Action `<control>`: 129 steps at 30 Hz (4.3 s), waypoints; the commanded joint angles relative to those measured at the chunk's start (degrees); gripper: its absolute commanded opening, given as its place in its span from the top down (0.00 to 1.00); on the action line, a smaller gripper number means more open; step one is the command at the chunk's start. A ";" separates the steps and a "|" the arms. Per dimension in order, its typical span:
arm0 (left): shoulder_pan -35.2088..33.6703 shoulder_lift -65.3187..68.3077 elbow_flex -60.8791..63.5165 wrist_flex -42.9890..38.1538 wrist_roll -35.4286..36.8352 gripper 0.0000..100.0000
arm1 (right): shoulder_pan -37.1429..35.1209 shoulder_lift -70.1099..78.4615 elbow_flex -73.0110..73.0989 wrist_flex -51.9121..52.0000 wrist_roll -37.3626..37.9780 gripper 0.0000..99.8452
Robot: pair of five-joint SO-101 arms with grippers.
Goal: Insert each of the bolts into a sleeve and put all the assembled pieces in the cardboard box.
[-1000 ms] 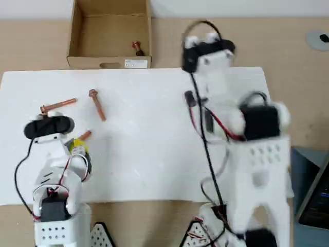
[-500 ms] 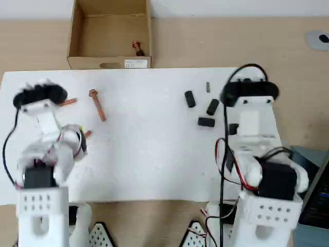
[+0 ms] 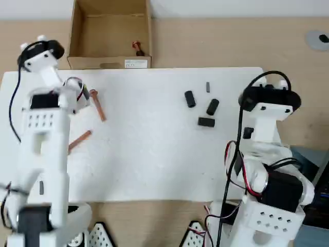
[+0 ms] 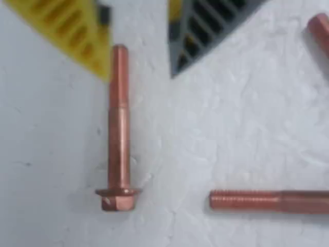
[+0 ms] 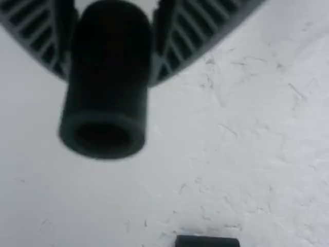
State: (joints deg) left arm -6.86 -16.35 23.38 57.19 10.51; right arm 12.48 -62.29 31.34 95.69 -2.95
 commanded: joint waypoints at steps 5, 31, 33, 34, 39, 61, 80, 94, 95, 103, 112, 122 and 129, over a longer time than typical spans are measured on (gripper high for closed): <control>3.69 13.85 -13.45 -0.79 0.44 0.99 | 1.01 -0.84 0.04 -1.32 -0.53 0.99; 4.04 33.10 -25.23 -0.26 0.62 0.87 | 4.26 -0.84 0.66 -1.32 -0.53 0.99; 4.04 33.10 -25.23 -0.18 0.62 0.87 | 4.18 -0.84 1.45 -1.58 -0.53 0.99; 4.04 33.10 -25.32 -0.26 0.53 0.87 | 4.18 -0.84 1.71 -1.85 -0.53 0.99; 3.25 33.27 -25.14 -0.35 0.44 0.88 | 4.18 -0.84 1.89 -1.93 -0.53 0.99; 1.14 48.57 -34.90 0.88 0.18 1.00 | 4.00 -0.84 1.80 -2.02 -0.53 0.99; 7.21 33.80 -52.22 28.13 0.00 1.00 | 3.91 -0.84 -4.35 -0.09 2.73 0.99; 14.59 6.20 -39.82 37.71 0.44 1.00 | 3.91 -0.84 -5.85 1.49 6.86 0.99; 15.38 2.95 -37.27 37.19 0.44 1.00 | 3.91 -0.84 -5.76 1.49 7.30 0.99; 16.70 -23.25 -9.49 26.46 0.09 1.00 | 3.91 -0.84 -3.74 0.26 8.26 0.99; 16.70 -47.34 13.89 16.62 0.26 1.00 | 3.91 -0.84 4.88 -12.75 7.91 0.99; 16.70 -61.41 26.02 11.78 0.44 1.00 | 3.82 -3.38 12.79 -18.46 7.82 0.99; 16.70 -68.79 33.23 8.09 0.53 1.00 | -1.27 -22.73 17.71 -16.88 7.91 0.99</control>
State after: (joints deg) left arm 9.41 -82.29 55.38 67.38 10.77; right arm 13.89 -77.67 46.99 78.81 4.97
